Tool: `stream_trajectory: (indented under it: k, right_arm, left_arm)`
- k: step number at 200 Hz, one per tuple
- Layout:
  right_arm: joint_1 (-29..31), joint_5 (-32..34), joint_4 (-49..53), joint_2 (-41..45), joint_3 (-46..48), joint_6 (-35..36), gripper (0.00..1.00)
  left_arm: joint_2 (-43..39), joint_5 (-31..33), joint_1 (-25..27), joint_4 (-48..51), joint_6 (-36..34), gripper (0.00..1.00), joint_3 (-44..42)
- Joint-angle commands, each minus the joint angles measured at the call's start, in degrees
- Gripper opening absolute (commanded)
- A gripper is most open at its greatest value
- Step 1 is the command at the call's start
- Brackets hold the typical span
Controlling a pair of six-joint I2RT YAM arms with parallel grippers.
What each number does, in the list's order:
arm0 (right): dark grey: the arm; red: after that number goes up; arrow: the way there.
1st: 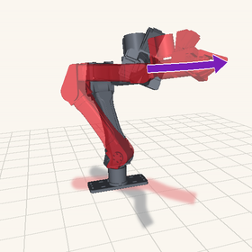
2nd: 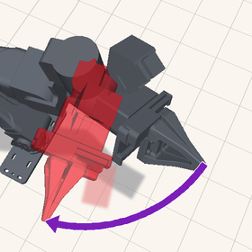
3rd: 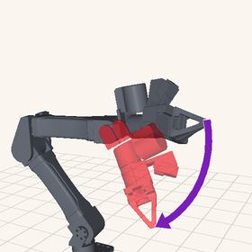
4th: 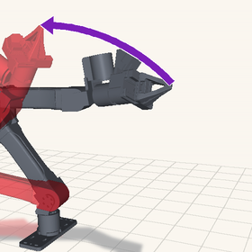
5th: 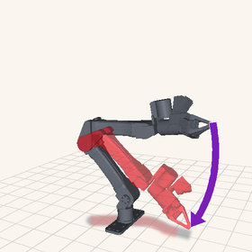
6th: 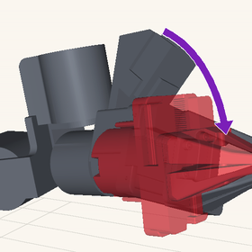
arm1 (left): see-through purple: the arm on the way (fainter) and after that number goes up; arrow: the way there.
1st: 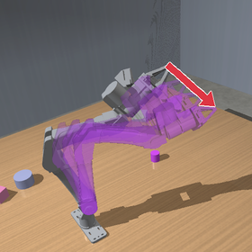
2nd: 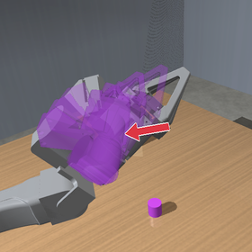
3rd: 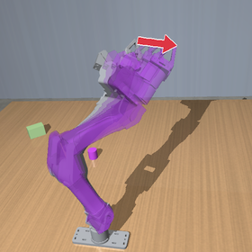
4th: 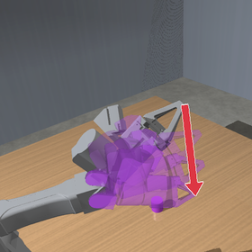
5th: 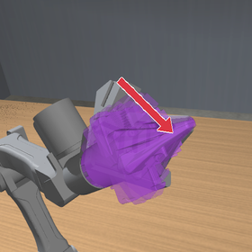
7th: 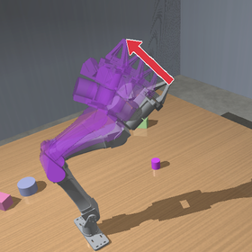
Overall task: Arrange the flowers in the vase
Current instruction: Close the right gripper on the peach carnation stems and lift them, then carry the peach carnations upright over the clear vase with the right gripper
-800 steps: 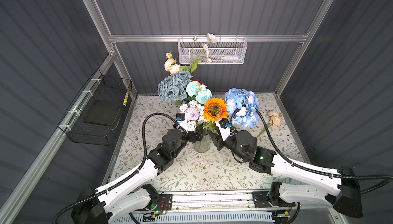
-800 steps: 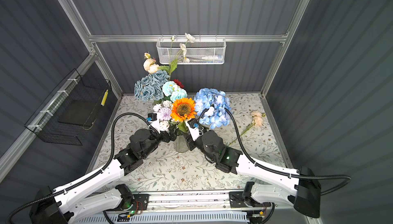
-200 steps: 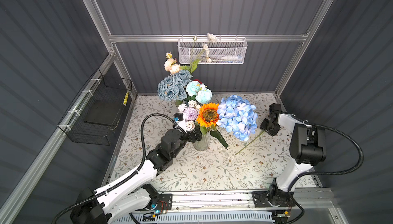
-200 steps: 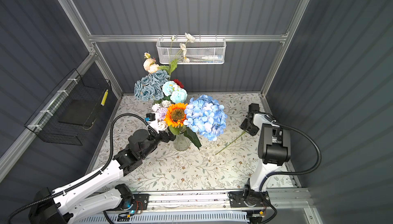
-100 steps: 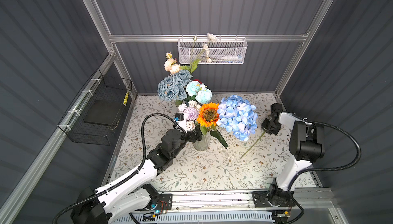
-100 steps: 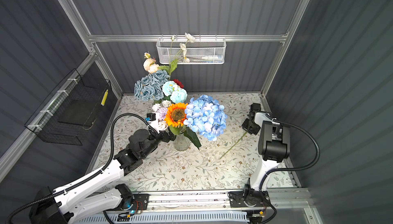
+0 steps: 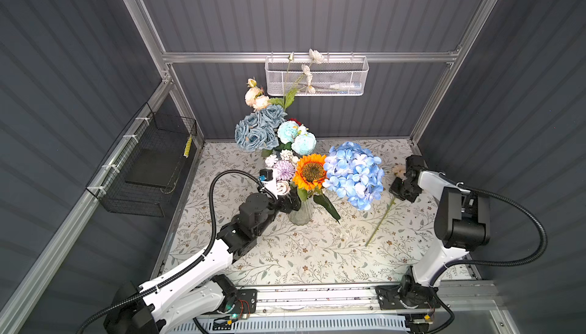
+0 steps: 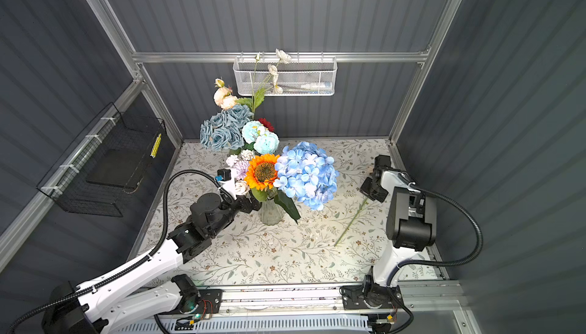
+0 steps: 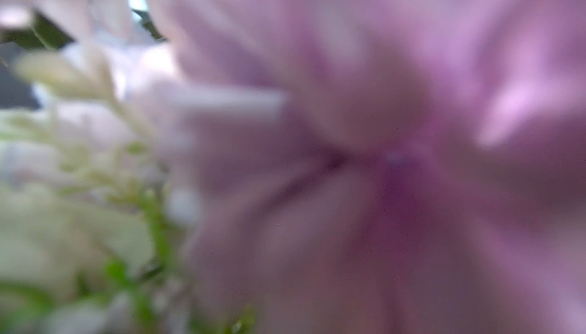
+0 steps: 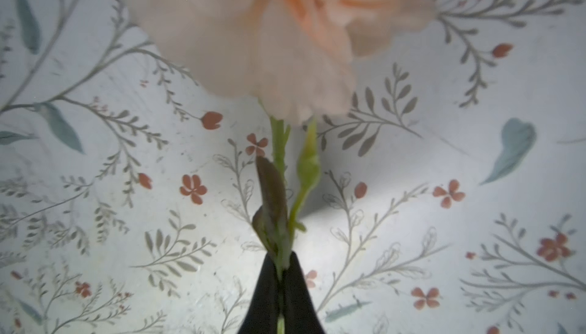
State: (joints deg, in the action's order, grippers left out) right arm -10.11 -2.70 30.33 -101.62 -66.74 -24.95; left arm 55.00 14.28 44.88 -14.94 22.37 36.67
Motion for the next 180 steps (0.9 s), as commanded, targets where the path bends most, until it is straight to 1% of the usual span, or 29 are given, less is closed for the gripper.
stream_trajectory:
  k: [1,27,57,106,139,161,180]
  right_arm:
    - [-0.2,-2.9,0.6,5.3,0.2,1.4,0.0]
    - [-0.1,-5.7,0.4,11.0,1.3,1.3,0.0]
    - [1.0,-9.5,-1.3,17.7,3.9,1.7,0.0]
    - [5.8,-9.4,-4.4,28.8,8.4,2.2,0.0]
    - [9.8,-7.6,-5.9,33.0,11.1,0.6,0.0]
    - [12.0,-6.9,-7.6,34.3,12.6,-0.5,0.0]
    - [13.7,-6.7,-8.5,35.1,13.7,-1.1,0.0]
  left_arm:
    - [-2.8,-0.2,-0.2,2.5,1.1,0.99,0.3]
    - [-6.0,-3.0,-0.2,5.5,1.8,0.99,-0.2]
    - [-8.2,-6.1,-0.2,11.9,1.6,0.99,0.7]
    - [-13.8,-8.3,-0.3,19.5,2.7,0.99,0.8]
    - [-18.2,-8.3,-0.2,22.2,3.0,0.99,-0.4]
    - [-18.5,-9.9,-0.4,21.5,2.5,0.99,-1.6]
    - [-18.1,-13.3,-1.1,19.2,2.4,0.99,-3.1]
